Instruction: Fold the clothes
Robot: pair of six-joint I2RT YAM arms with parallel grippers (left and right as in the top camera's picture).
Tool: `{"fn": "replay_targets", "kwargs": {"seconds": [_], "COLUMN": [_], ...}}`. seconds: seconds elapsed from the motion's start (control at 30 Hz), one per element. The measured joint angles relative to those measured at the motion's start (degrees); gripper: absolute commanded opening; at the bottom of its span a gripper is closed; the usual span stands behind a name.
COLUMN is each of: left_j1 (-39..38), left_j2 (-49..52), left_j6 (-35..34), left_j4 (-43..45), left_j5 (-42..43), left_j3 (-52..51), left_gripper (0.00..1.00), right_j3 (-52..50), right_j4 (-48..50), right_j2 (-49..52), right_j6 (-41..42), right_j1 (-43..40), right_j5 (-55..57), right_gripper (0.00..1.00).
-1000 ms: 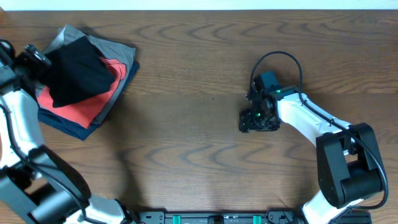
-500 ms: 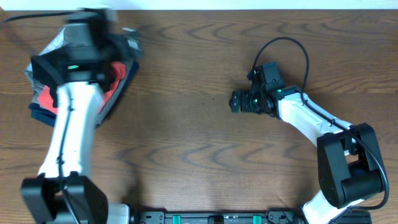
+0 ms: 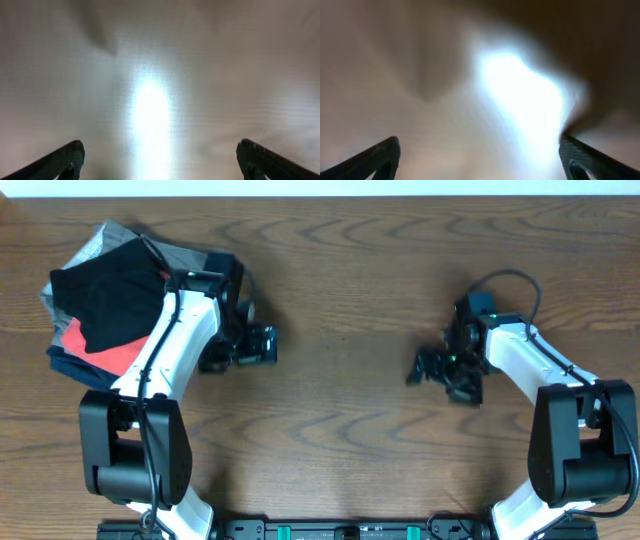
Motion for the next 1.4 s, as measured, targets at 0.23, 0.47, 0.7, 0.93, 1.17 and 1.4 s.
{"fn": "replay_targets", "kwargs": {"seconds": [0.23,0.47,0.7,0.93,1.17,1.4], "left_j1": [0.0,-0.2,-0.2,-0.2,-0.2,-0.2], "left_j2": [-0.1,-7.2,-30.9,-63.8,-85.8,-89.0], "left_j6": [-2.3,-2.3,-3.4,-4.2,-1.1,-0.2], "left_j4": [-17.2,-19.1,-11.6,8.8,24.0,21.2], "left_j5": [0.8,1.0,1.2,-2.6,-5.8,-7.7], "left_j3": [0.0,-2.0,-9.3,-22.6,-36.5,-40.1], "left_gripper": [0.98,0.98,0.98,0.98,0.98,0.98], "right_j3": [-0.2,-1.0,-4.0,-11.8,-18.4,-19.6], "right_j4": [-18.1,-23.4,-19.6,-3.2,4.9,2.7], "right_j2": [0.0,-4.7,-26.9,-62.0,-84.0,-87.5], "right_j6": [-3.9,-9.3,-9.0,-3.3,-0.5,0.2], "right_j1": [-0.3,-0.3,0.1,8.4,10.3,10.5], "right_j5": [-0.8,-3.1,-2.8,8.7,22.8,27.1], "right_gripper": [0.99,0.99,0.99,0.99,0.99,0.99]}}
